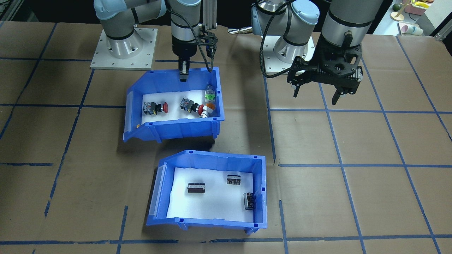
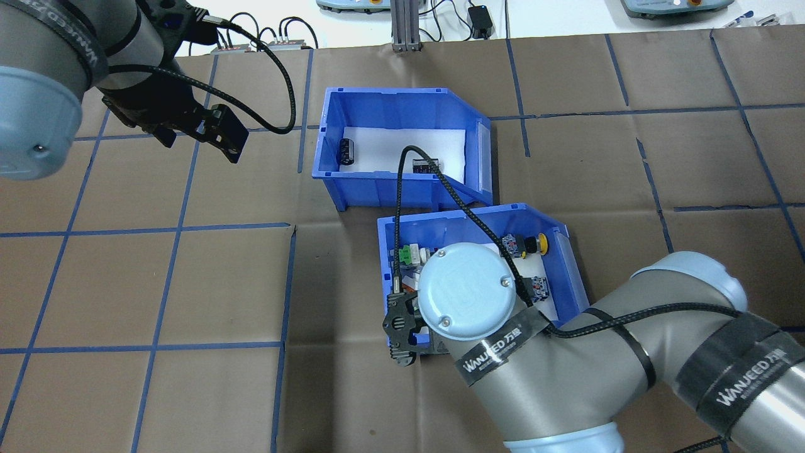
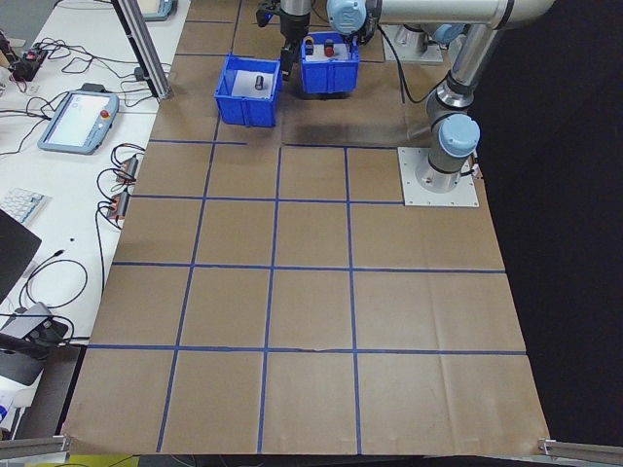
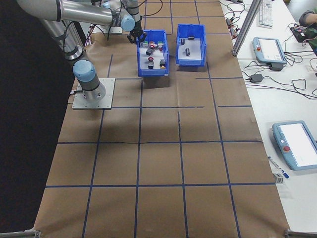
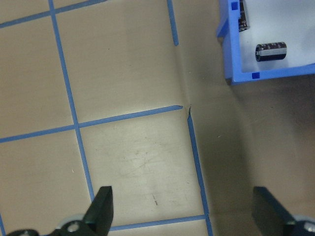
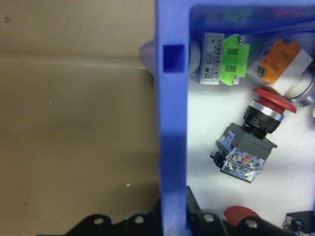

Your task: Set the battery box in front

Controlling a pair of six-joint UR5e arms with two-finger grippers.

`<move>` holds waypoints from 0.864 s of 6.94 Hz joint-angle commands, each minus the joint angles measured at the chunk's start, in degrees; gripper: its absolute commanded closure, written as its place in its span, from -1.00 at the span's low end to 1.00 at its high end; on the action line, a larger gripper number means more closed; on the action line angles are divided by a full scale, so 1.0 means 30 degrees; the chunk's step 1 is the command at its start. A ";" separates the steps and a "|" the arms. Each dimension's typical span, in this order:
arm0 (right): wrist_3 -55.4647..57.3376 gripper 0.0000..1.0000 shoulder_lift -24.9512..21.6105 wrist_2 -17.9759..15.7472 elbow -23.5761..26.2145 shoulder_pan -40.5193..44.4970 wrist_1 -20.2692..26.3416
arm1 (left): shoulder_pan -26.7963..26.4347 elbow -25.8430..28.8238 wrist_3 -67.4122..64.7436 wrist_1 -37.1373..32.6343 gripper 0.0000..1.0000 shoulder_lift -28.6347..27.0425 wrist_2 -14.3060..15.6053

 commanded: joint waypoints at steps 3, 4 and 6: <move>0.1339 0.91 0.1559 0.0047 -0.0009 0.0914 -0.1049 | 0.0947 -0.0389 0.0252 -0.0454 -0.99 0.0653 -0.1092; 0.2038 0.90 0.1560 0.0077 -0.0009 0.0945 -0.1051 | 0.0977 -0.0418 -0.1320 -0.0457 -0.99 0.0451 -0.1213; 0.2920 0.90 0.1560 0.0484 -0.0009 0.0974 -0.1051 | 0.0948 -0.0418 -0.2012 -0.0254 -0.99 -0.0020 -0.0924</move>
